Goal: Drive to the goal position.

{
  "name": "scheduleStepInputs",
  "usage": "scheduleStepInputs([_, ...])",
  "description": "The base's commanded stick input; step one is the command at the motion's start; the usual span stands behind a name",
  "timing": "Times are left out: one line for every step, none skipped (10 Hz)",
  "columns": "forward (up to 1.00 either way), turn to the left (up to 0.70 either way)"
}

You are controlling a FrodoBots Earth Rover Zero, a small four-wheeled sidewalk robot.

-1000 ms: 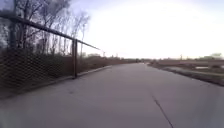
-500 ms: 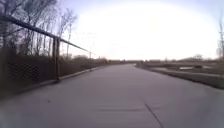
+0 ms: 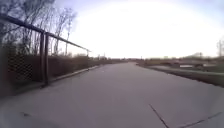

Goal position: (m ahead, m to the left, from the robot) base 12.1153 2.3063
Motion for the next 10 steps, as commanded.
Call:
scheduleStepInputs([1.0, 0.01])
scheduleStepInputs([1.0, 0.01])
scheduleStepInputs([1.0, 0.01])
scheduleStepInputs([1.0, 0.01])
scheduleStepInputs([1.0, 0.01])
scheduleStepInputs([1.0, 0.01])
scheduleStepInputs([1.0, 0.01])
scheduleStepInputs([1.0, 0.01])
scheduleStepInputs([1.0, 0.01])
scheduleStepInputs([1.0, 0.01])
